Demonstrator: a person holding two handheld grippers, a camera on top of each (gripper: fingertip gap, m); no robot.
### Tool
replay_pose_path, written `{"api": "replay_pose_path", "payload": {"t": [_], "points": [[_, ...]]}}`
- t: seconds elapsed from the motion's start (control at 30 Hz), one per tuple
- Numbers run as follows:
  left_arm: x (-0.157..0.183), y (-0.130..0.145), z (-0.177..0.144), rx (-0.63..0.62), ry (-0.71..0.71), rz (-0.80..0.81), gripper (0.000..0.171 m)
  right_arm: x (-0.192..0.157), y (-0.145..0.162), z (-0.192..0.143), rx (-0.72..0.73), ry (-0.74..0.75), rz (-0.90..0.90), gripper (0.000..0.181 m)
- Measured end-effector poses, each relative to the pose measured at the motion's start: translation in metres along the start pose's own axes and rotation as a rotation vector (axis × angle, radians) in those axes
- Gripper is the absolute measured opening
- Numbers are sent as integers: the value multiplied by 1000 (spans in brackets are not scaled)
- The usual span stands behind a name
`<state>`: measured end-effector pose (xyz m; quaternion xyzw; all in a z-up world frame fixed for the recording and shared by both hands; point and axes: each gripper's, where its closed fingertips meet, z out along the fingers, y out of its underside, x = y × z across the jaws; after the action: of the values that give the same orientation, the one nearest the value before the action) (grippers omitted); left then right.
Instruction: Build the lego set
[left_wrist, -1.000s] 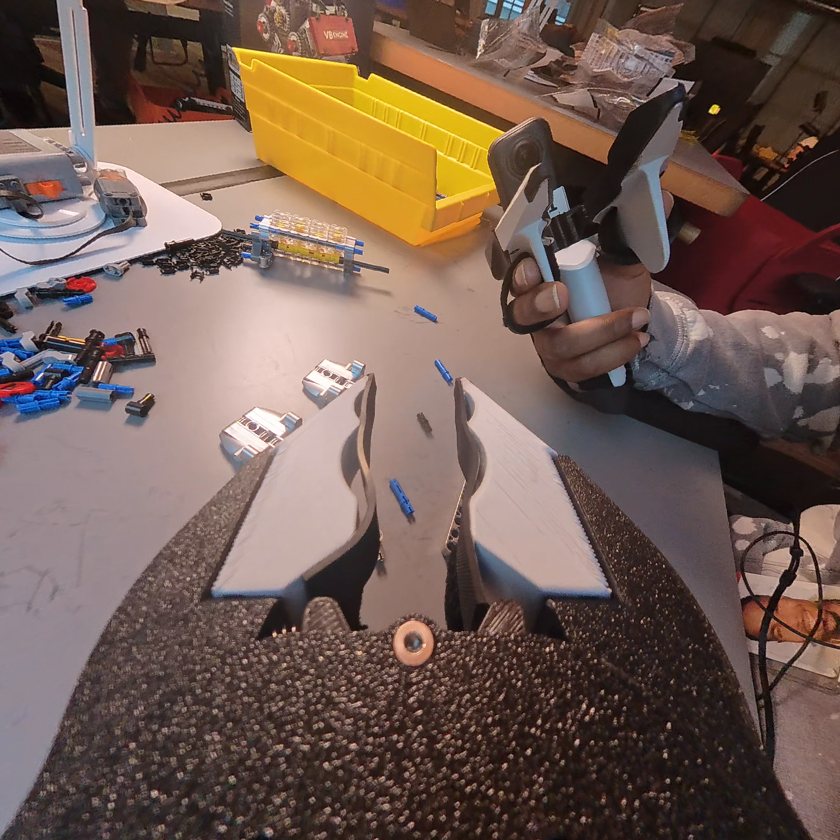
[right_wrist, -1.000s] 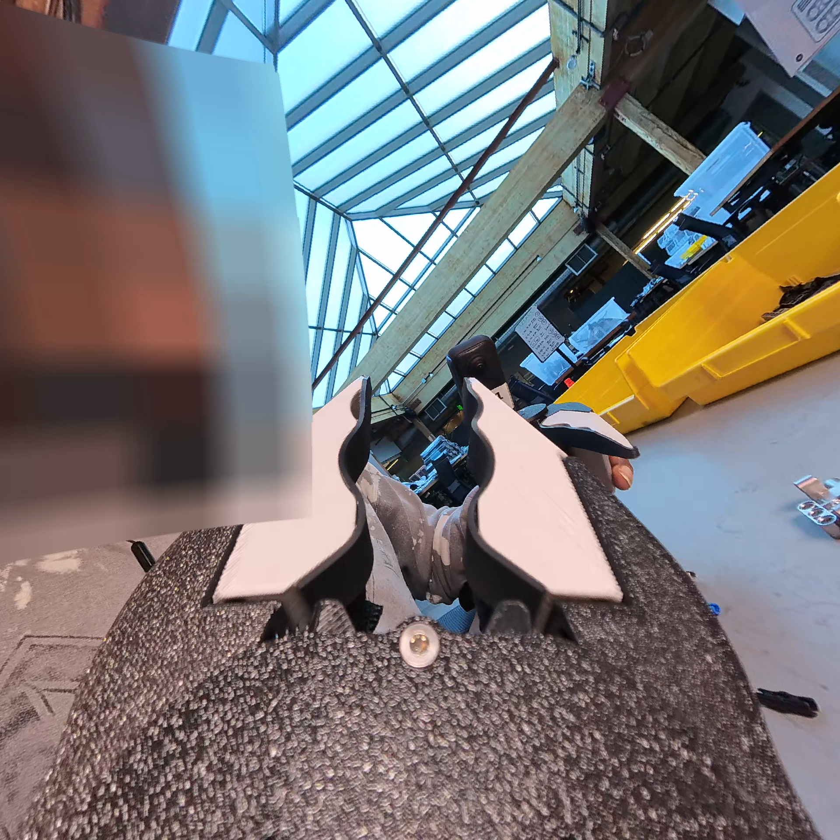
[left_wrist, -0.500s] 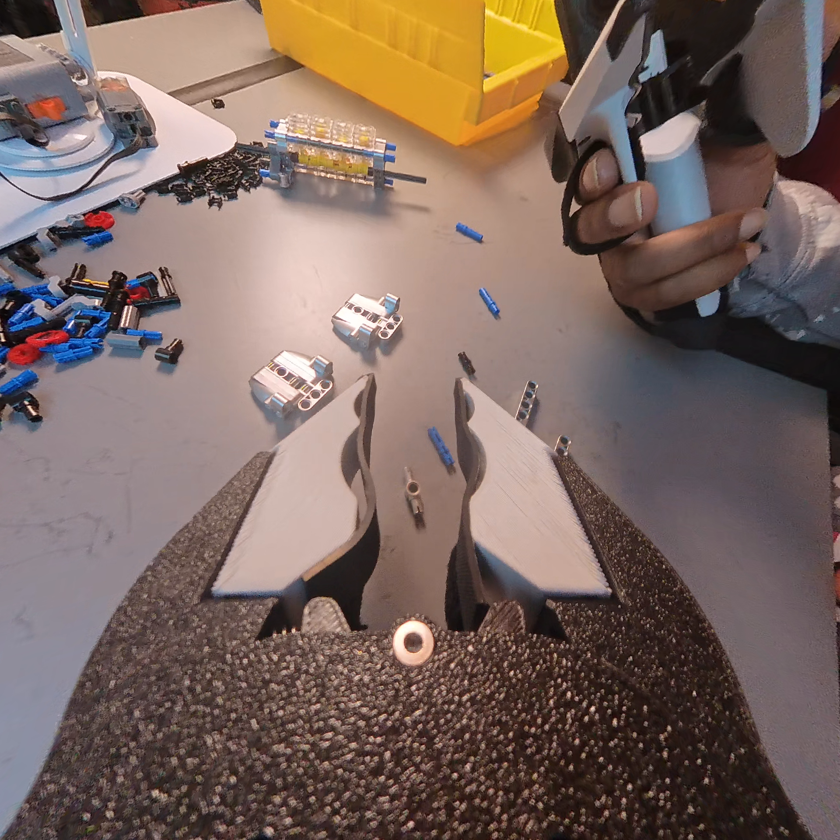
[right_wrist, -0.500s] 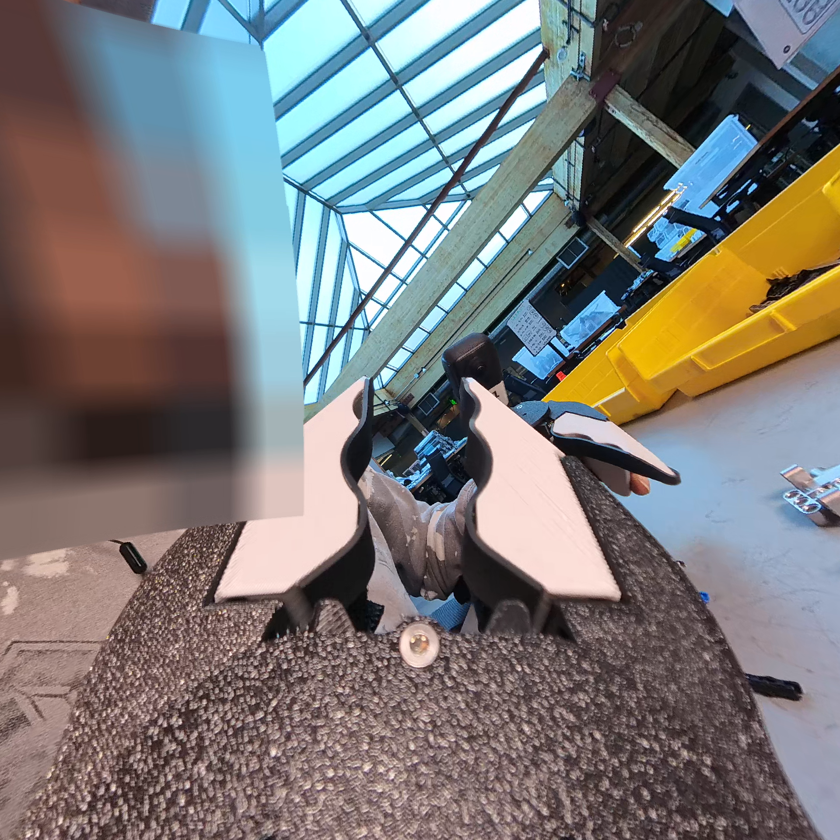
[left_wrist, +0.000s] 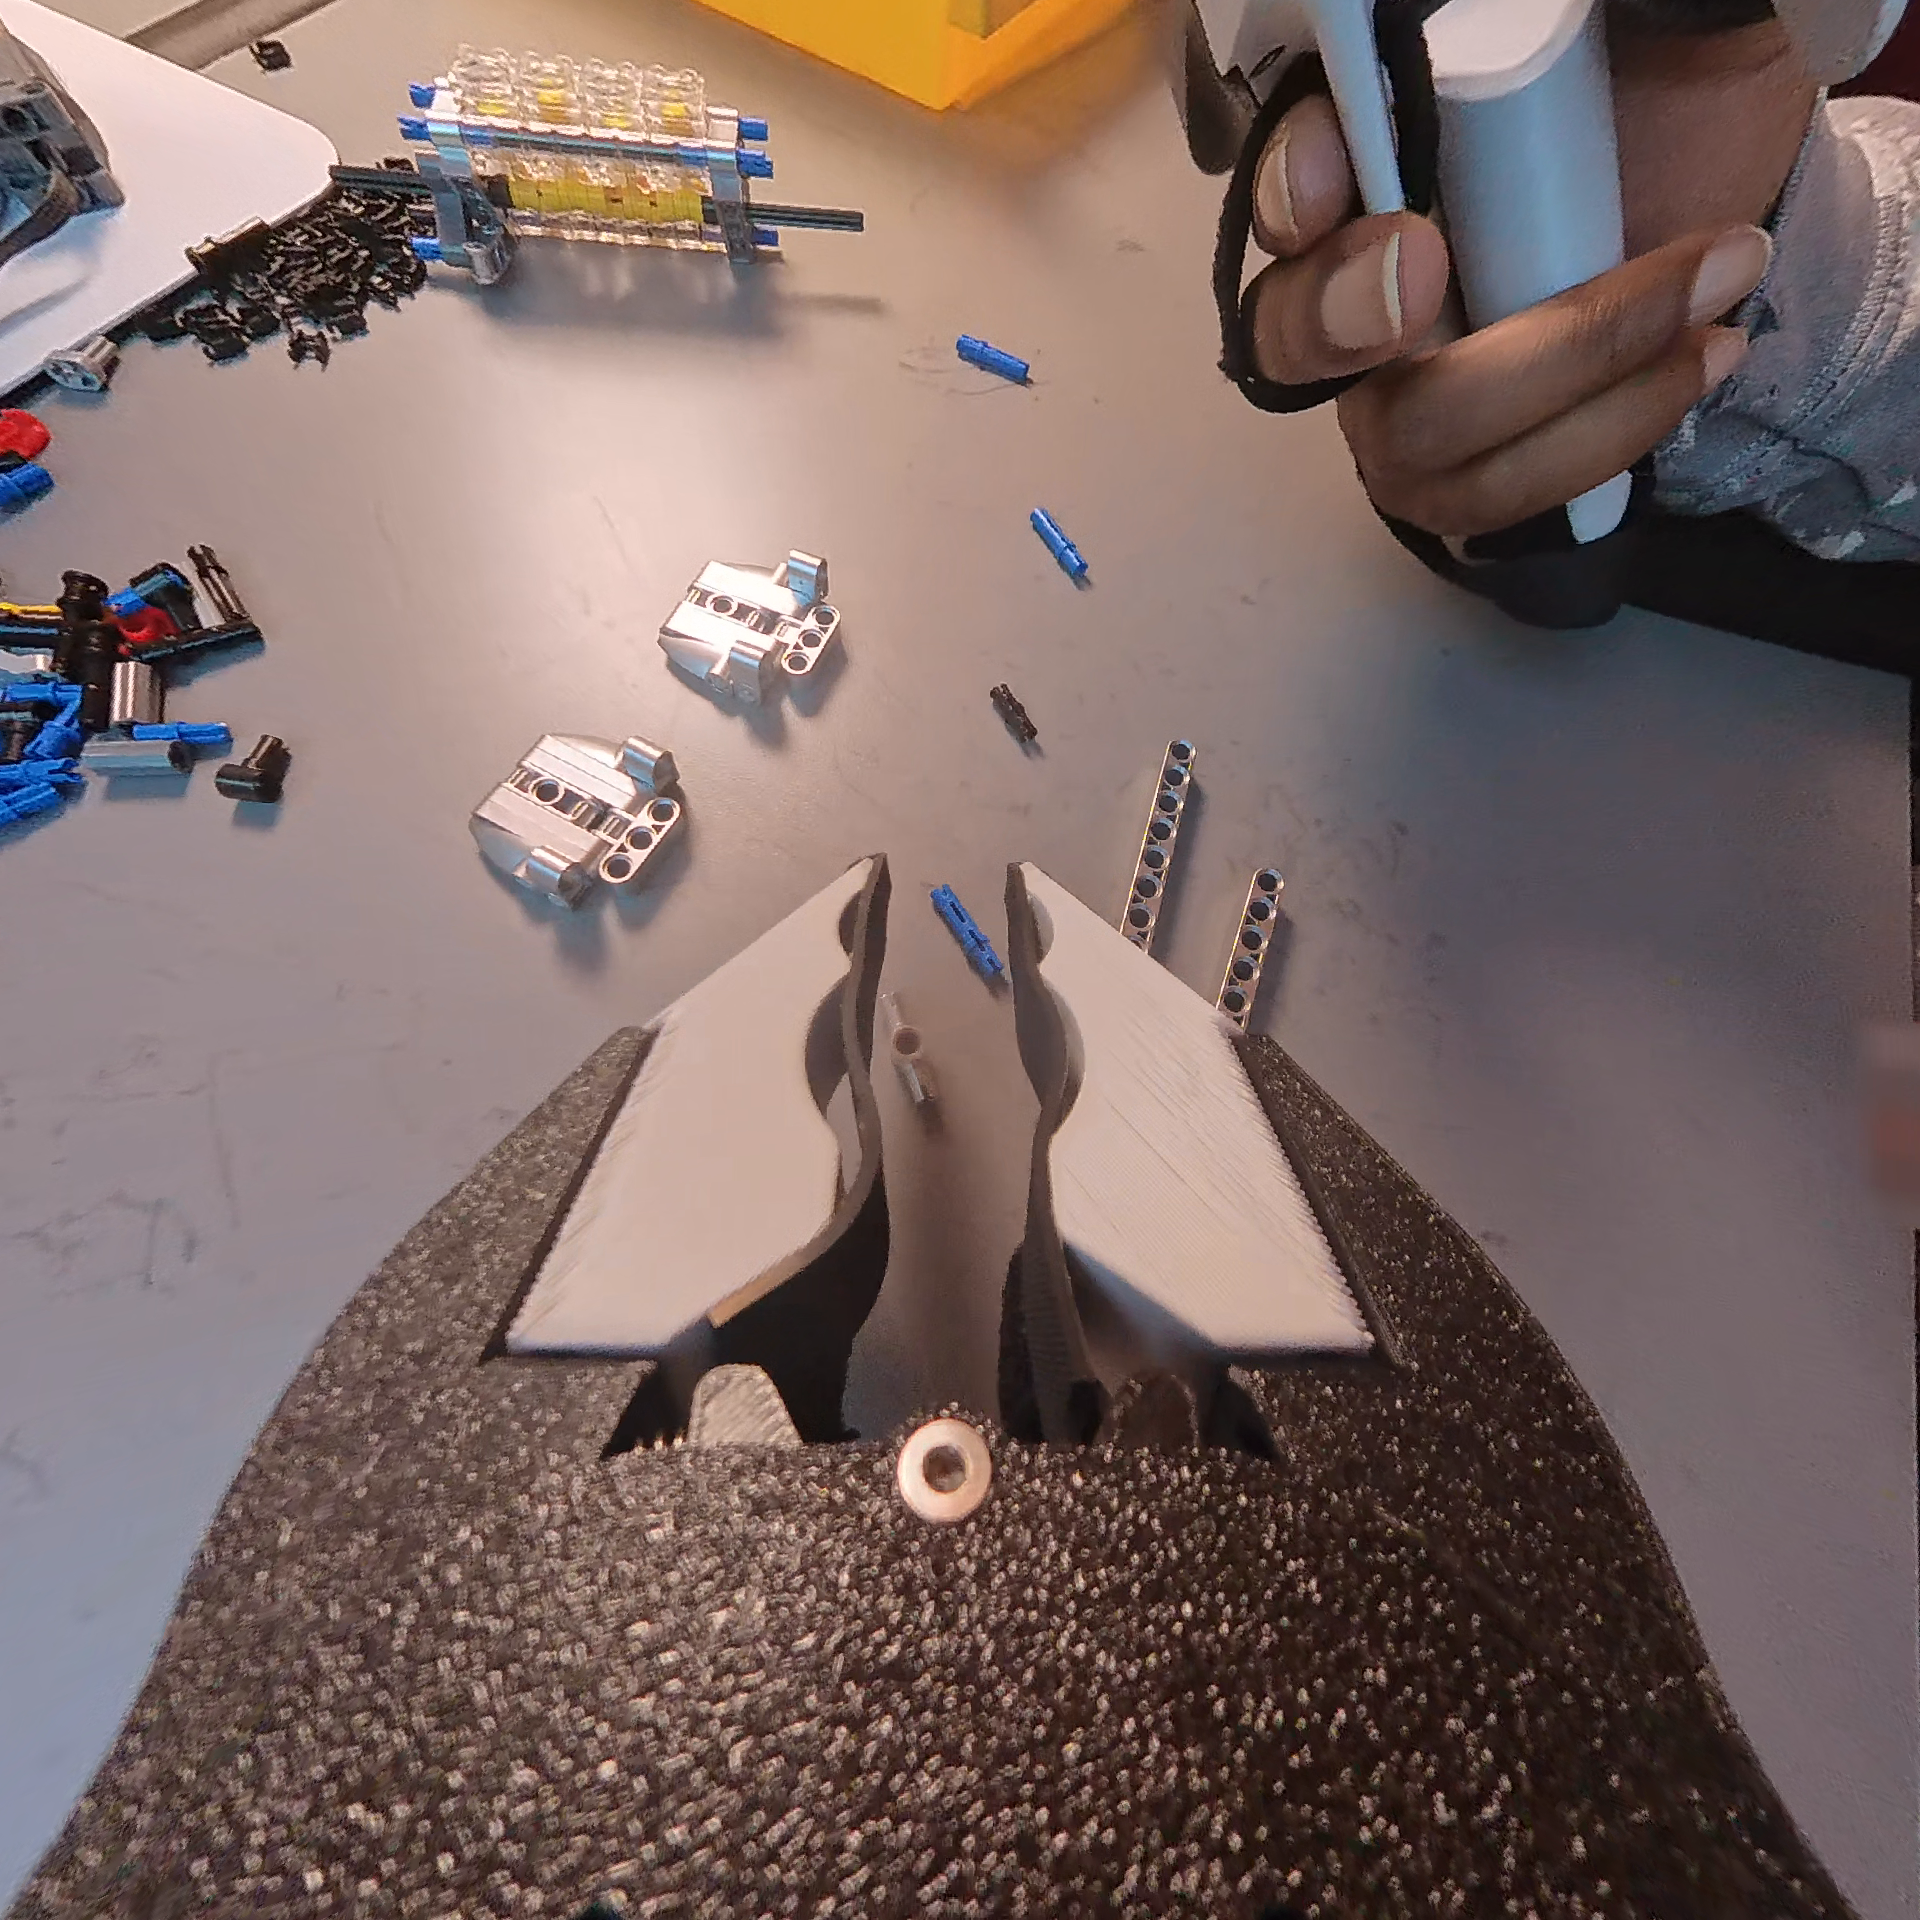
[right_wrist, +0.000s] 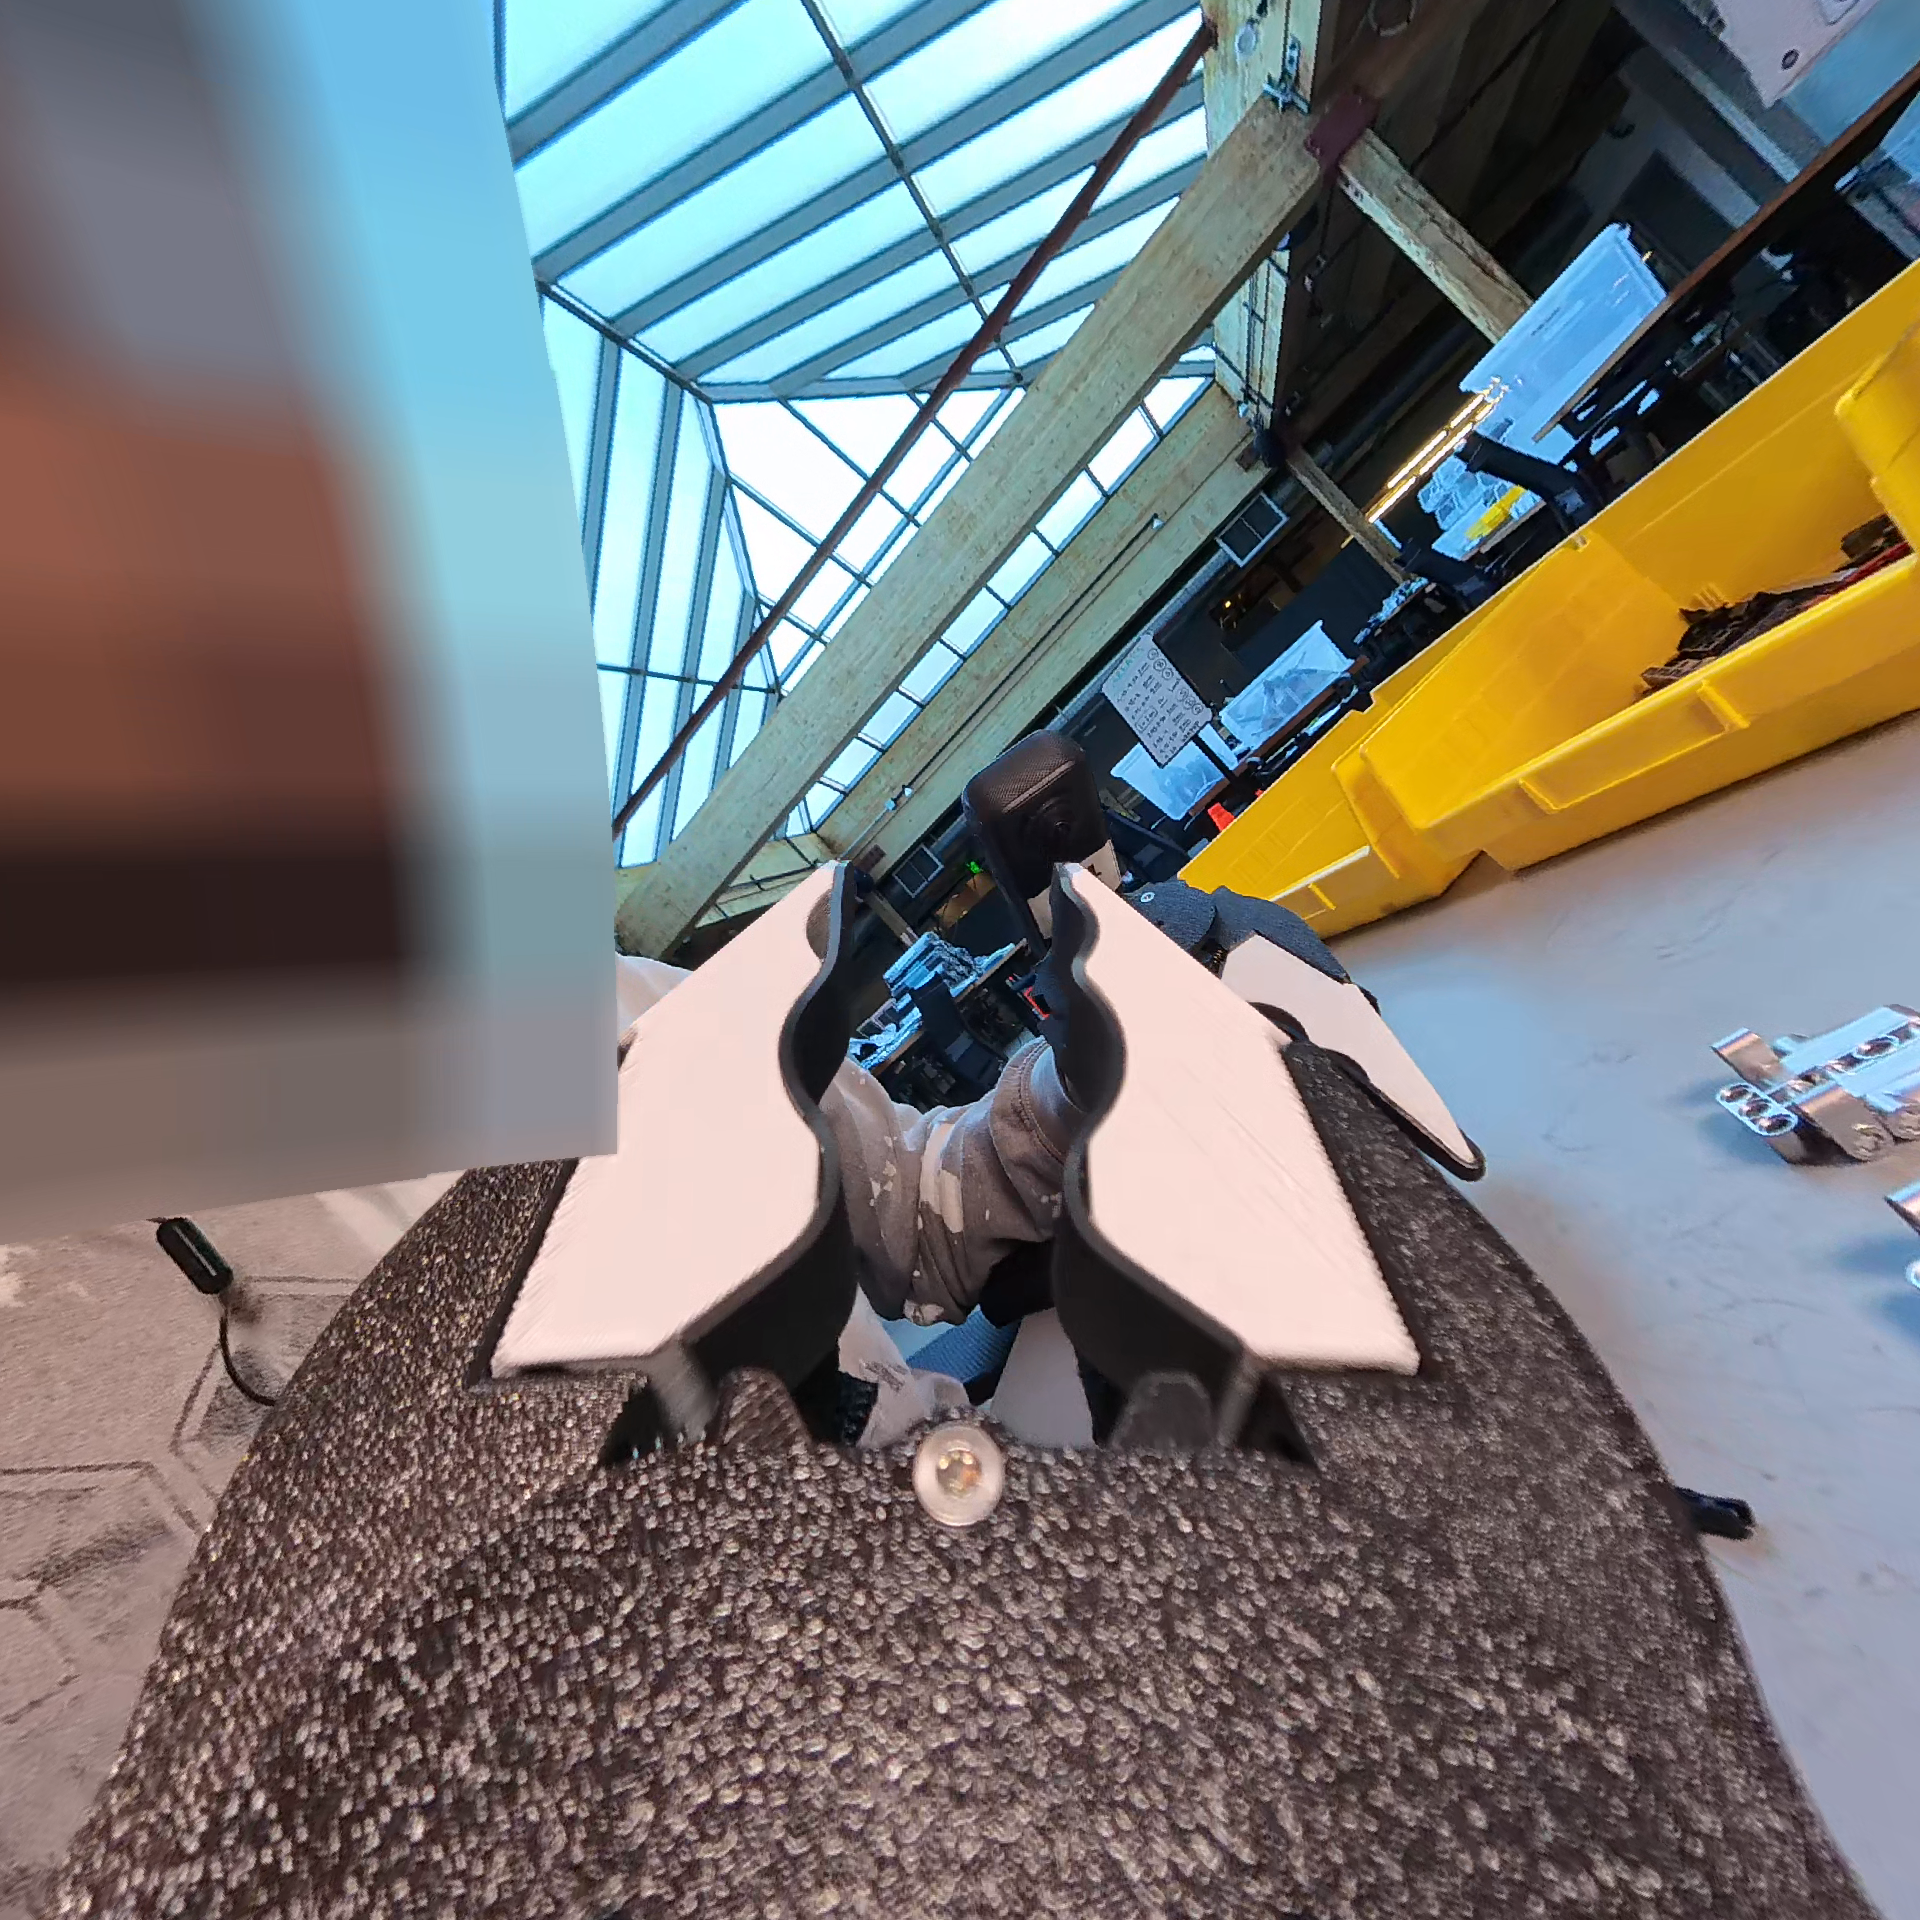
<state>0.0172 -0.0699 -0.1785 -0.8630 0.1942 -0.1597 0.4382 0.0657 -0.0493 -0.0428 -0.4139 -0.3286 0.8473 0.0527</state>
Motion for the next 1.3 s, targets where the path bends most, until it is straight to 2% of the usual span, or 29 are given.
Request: {"api": "replay_pose_path", "payload": {"t": [0.43, 0.57, 0.77, 0.9, 1.07, 1.3], "points": [[-1, 6, -5, -35, 31, 1, 20, 2, 3, 0, -29, 33, -37, 36], [4, 12, -8, -70, 86, -12, 21, 14, 10, -2, -121, 167, -190, 35], [5, 20, 4, -111, 40, 51, 21, 31, 25, -5, -288, 342, -438, 36], [5, 24, 9, -131, 11, 110, 19, 39, 34, -8, -369, 406, -534, 36], [3, 29, 12, -159, -27, 174, 6, 41, 39, -8, -396, 411, -544, 37], [5, 27, 14, -155, -32, 183, 2, 40, 41, -6, -396, 389, -526, 37]]}}
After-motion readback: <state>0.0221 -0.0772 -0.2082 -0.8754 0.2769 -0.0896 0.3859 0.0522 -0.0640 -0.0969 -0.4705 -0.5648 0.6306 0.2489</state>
